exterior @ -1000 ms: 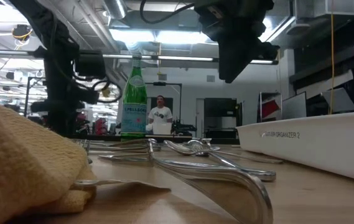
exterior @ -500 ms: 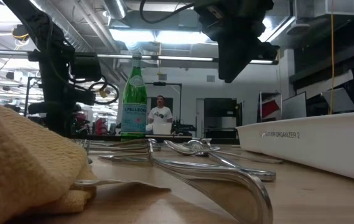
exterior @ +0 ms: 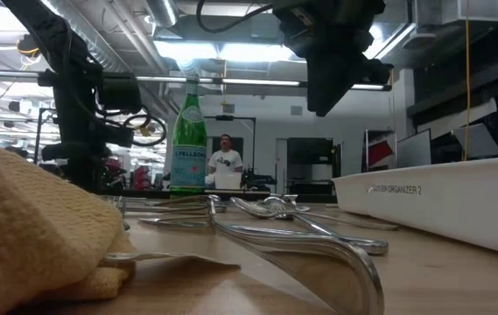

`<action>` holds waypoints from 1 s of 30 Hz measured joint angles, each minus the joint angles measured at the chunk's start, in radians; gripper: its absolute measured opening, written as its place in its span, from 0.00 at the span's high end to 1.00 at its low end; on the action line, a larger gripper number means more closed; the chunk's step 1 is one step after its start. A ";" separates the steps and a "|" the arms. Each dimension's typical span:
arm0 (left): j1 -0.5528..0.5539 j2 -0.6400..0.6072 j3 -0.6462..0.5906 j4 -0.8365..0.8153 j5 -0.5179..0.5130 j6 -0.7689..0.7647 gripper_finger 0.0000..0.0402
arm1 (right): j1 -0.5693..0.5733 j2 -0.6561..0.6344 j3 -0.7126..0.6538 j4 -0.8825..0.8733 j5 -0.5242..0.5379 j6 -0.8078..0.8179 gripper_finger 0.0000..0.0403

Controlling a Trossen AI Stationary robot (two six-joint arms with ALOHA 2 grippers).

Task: Sort silverware
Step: Stack the silver spoon into the white utensil tray with the other silver spoon

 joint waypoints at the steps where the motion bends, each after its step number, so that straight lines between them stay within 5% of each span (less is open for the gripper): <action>1: -0.005 -0.015 -0.001 -0.005 0.006 -0.001 0.98 | 0.000 0.000 0.000 0.000 0.000 0.000 0.82; 14: -0.175 -0.192 0.100 0.022 0.045 -0.061 0.99 | -0.007 0.000 0.046 -0.009 -0.003 0.049 0.82; 23: -0.389 -0.206 0.106 0.171 0.044 -0.028 0.99 | -0.007 0.000 0.166 0.018 0.062 -0.191 0.82; 30: -0.544 -0.205 0.107 0.338 -0.090 0.091 0.99 | -0.065 0.000 0.204 0.112 -0.006 -0.171 0.82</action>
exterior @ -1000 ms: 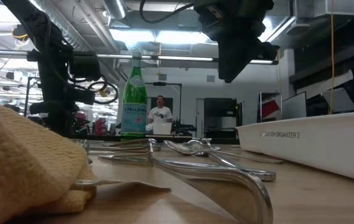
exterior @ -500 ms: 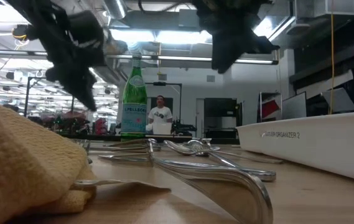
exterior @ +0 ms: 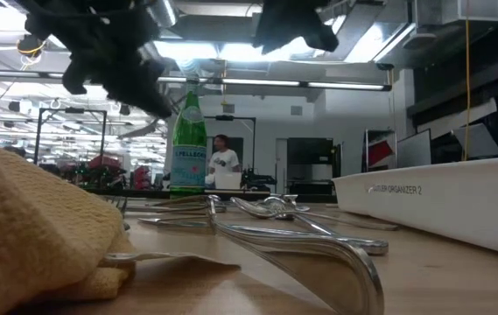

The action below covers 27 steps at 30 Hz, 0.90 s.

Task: Sort silverware
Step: Stack the silver spoon into the white utensil tray with the other silver spoon

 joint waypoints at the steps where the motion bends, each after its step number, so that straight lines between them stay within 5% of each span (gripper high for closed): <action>1: -0.018 0.000 0.000 0.022 -0.021 0.026 0.99 | -0.013 0.000 0.001 0.019 -0.030 0.017 0.82; 12: -0.145 0.000 0.000 0.137 -0.180 0.259 0.99 | -0.161 0.000 0.001 0.203 -0.364 0.048 0.82; 27: -0.157 0.025 0.002 0.313 -0.202 0.462 0.98 | -0.195 0.086 0.001 0.315 -0.589 0.105 0.82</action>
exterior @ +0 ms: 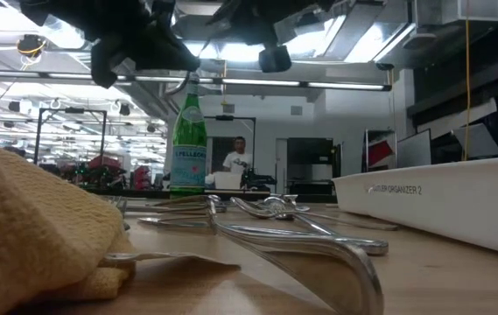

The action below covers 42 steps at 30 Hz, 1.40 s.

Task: Sort silverware
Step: Stack the silver spoon into the white utensil tray with the other silver spoon

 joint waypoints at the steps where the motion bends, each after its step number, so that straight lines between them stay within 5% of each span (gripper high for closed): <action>1: 0.000 0.007 0.000 0.005 -0.001 0.000 0.98 | 0.000 0.001 -0.001 -0.004 0.000 0.008 0.82; 42: -0.094 0.035 0.000 0.044 -0.017 0.019 0.98 | 0.000 0.039 -0.001 -0.012 0.008 0.018 0.82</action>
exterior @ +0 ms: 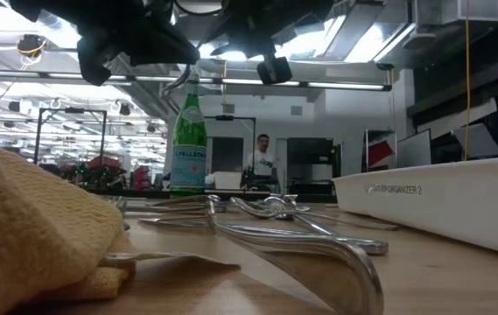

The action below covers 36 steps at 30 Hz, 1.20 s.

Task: Sort silverware
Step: Stack the silver spoon into the white utensil tray with the other silver spoon

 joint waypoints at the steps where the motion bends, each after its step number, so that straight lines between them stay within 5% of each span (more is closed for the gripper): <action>1: 0.000 0.000 0.000 0.004 -0.008 0.000 0.99 | 0.000 0.000 0.000 0.000 0.000 0.000 0.82; 36: 0.054 0.001 0.000 0.013 -0.071 -0.077 0.98 | 0.000 -0.003 0.000 -0.004 -0.054 0.001 0.83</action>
